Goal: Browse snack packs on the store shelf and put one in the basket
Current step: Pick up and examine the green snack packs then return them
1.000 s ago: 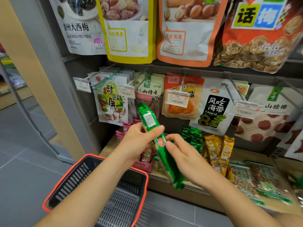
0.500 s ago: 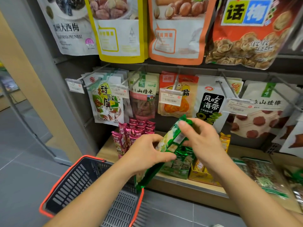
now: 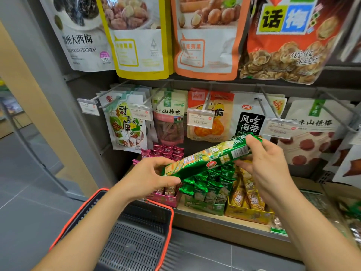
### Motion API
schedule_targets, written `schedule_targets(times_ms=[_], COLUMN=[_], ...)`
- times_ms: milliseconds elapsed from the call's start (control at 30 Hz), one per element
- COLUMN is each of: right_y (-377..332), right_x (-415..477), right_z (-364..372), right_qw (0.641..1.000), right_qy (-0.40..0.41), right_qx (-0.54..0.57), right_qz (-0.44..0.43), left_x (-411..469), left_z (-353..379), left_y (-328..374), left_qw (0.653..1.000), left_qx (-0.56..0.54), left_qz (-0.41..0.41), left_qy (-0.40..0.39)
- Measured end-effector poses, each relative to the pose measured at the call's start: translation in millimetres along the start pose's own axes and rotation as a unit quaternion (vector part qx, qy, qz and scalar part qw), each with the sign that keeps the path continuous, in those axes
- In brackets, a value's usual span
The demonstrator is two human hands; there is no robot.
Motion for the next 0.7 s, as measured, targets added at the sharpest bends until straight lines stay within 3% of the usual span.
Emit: schedule_targets(times_ms=[200, 333, 433, 567, 700], right_y=[2.1, 5.7, 5.7, 2.3, 1.9], right_x=[2.3, 3.0, -1.5, -9.3, -12.3], right_z=[-5.1, -11.6, -12.3, -7.6, -6.1], right_qw=[0.998, 0.995, 0.990, 0.985, 0.985], right_qy=[0.039, 0.032, -0.033, -0.122, -0.144], right_qx=[0.024, -0.030, -0.063, -0.018, -0.048], right_qz=[0.033, 0.093, 0.119, 0.120, 0.087], left_x=[-3.2, -2.6, 1.1, 6.2, 6.7], left_z=[-14.4, -16.5, -17.8, -19.4, -17.3], left_y=[4.5, 4.8, -1.3, -14.9, -20.1], left_qw=[0.980, 0.969, 0.958, 0.945, 0.954], left_qx=[-0.176, -0.183, -0.207, -0.224, -0.187], left_qz=[0.017, 0.049, 0.001, -0.115, -0.128], left_qy=[0.090, 0.159, 0.198, 0.211, 0.198])
Point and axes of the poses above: each hand's wrist, its own x-axis towards the middle knuckle, its own z-axis out of the palm, y = z × x, the point moved 1 cm from there along x, towards the middle knuckle, and after that the axes turned 15 degrees about x, right-handed, at the moved point
